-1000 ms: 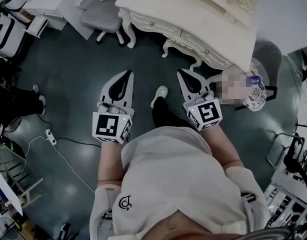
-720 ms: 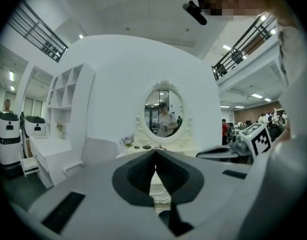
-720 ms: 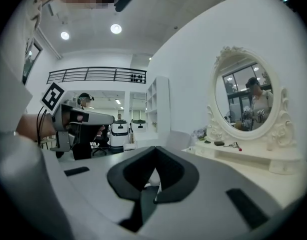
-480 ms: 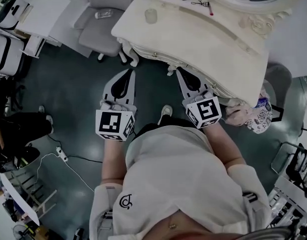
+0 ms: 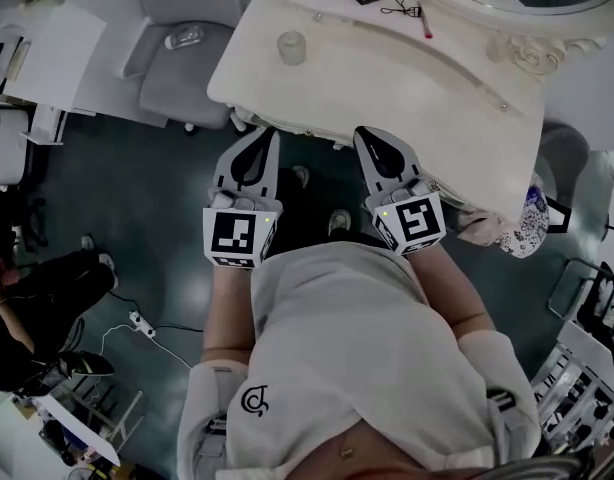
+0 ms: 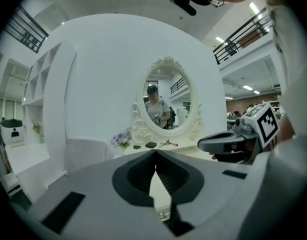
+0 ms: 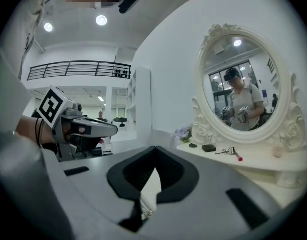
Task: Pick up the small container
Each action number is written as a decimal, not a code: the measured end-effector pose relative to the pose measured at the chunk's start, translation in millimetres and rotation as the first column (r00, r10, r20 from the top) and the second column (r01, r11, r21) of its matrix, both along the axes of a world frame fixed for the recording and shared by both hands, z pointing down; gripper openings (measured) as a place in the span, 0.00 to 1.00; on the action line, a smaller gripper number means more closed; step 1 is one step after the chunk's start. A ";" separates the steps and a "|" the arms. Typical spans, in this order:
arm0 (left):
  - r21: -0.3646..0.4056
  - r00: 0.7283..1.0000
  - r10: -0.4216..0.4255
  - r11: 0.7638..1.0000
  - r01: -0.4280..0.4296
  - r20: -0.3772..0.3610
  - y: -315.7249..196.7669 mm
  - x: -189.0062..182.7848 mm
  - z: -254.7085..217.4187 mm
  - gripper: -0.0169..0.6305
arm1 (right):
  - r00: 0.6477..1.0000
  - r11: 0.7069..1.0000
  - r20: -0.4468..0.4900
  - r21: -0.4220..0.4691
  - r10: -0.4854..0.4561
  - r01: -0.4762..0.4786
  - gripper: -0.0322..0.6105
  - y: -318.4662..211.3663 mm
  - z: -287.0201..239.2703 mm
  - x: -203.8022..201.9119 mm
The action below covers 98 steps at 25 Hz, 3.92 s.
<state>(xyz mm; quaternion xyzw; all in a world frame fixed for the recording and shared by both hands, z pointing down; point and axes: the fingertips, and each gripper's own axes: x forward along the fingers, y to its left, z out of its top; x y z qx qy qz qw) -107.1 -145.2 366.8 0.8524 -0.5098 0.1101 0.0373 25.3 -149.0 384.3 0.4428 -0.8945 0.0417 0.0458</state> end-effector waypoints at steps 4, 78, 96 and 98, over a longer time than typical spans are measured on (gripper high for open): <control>0.011 0.997 0.072 0.997 -0.072 0.026 -59.2 -6.2 9.5 0.05 | 0.996 0.996 -0.012 0.031 0.086 -0.086 0.06 -48.2 1.8 -4.5; -0.135 0.889 0.451 0.888 -0.439 0.083 -242.4 34.7 95.7 0.57 | 0.907 0.907 -0.091 -0.061 0.412 -0.418 0.06 -174.0 54.8 -0.4; 0.056 0.899 0.435 0.897 -0.438 0.054 -223.4 -6.1 -44.8 0.57 | 0.890 0.885 0.017 0.107 0.455 -0.454 0.06 -160.7 -46.5 -1.3; 0.063 0.902 0.429 0.900 -0.432 0.046 -222.9 -9.4 -47.4 0.57 | 0.886 0.879 0.027 0.113 0.463 -0.463 0.06 -158.7 -52.4 -0.3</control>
